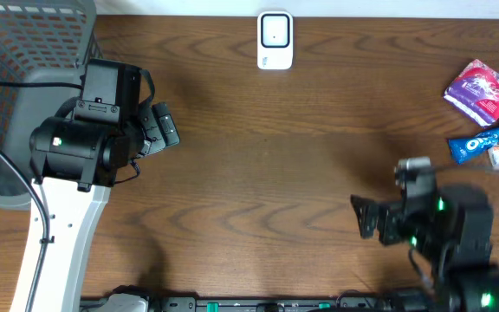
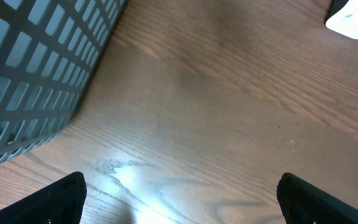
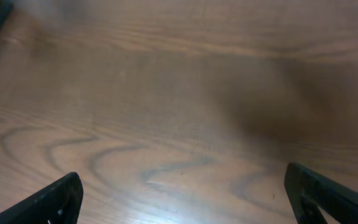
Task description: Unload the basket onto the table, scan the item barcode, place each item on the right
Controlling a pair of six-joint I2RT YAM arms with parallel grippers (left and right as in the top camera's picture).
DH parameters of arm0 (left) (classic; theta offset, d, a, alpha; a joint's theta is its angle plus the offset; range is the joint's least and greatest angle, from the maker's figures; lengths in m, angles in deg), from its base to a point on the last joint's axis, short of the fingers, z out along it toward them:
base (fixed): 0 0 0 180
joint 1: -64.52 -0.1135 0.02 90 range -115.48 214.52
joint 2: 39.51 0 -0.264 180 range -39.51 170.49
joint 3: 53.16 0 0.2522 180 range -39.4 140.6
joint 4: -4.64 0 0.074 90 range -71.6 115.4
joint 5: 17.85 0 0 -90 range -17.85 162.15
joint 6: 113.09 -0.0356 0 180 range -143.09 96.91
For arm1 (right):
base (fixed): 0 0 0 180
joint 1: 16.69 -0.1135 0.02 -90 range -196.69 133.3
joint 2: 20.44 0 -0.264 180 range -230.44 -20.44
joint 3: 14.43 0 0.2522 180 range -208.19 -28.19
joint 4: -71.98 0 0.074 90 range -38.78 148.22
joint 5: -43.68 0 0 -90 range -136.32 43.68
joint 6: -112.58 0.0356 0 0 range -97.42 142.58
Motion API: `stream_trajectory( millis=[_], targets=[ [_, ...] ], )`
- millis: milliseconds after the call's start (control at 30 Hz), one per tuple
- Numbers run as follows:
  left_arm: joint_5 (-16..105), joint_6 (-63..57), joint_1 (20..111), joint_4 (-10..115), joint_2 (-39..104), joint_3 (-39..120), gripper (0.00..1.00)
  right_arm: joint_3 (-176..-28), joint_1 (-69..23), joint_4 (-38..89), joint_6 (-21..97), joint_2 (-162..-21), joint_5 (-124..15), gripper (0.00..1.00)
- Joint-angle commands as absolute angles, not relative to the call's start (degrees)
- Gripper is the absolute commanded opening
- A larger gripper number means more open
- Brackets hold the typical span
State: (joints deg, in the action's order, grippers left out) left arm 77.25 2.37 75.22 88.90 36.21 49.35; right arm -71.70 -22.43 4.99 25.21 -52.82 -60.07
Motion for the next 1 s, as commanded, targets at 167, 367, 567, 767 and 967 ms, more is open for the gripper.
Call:
stream_trajectory(
  millis=[167,367,567,767,967],
  targets=[
    [78.2,2.0,75.0,89.1,35.8,49.7,0.98,-56.4,-21.8,16.7,22.8,-37.4,-61.8,0.99],
    [78.2,2.0,75.0,89.1,35.8,49.7,0.98,-47.4,-21.8,27.9,21.1,-31.8,-63.4,0.99],
    [78.2,2.0,75.0,89.1,35.8,49.7,0.98,-39.5,-21.8,41.1,20.1,-27.3,-63.5,0.99],
    [78.2,2.0,75.0,89.1,35.8,49.7,0.98,-33.3,-21.9,51.6,18.8,-25.1,-63.8,0.99],
    [78.2,2.0,75.0,89.1,35.8,49.7,0.98,-28.8,-21.9,56.2,16.0,-22.9,-63.7,0.99]
  ],
)
